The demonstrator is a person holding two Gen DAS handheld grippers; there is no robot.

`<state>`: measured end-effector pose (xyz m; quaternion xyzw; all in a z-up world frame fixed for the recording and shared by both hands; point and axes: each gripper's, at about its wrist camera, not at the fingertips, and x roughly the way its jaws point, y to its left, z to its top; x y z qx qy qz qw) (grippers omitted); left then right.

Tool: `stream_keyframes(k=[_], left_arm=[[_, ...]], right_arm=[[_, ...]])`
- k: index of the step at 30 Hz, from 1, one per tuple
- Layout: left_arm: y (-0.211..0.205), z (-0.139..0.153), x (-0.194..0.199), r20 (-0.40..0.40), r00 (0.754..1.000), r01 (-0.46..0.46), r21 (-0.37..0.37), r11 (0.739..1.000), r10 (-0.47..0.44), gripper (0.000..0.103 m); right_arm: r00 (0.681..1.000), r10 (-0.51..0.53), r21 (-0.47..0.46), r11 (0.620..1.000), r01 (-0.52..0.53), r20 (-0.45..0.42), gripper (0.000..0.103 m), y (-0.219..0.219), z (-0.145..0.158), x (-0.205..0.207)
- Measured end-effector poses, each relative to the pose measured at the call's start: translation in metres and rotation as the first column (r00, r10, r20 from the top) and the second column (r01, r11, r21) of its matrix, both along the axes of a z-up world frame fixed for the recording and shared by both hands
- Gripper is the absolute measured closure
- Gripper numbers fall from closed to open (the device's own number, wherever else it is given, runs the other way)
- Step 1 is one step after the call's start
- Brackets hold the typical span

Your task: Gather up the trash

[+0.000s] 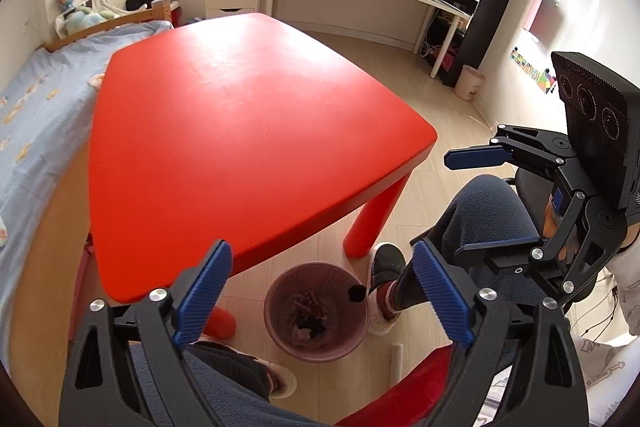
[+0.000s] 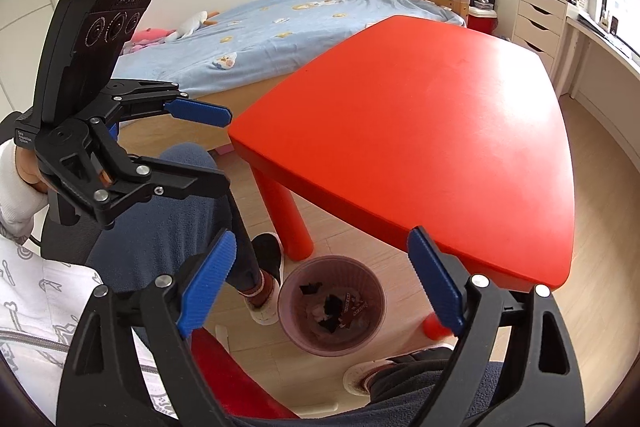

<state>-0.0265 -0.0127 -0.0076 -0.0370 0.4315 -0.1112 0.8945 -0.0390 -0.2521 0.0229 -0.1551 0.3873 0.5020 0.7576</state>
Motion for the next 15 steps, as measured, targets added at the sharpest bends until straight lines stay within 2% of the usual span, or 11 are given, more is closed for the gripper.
stream_keyframes(k=[5,15], left_arm=[[0.0034,-0.0011,0.0013,-0.020,1.000,-0.011,-0.016,1.000,0.010,0.008],[0.0064,-0.0018,0.0009,-0.022,0.999,-0.033,-0.029,0.999,0.032,0.008]], right_arm=[[1.000,-0.017,0.002,1.000,0.017,-0.004,0.007,-0.0023,-0.0013,0.0011],[0.999,-0.042,0.016,0.999,0.042,-0.003,0.003,-0.0048,-0.0005,0.0016]])
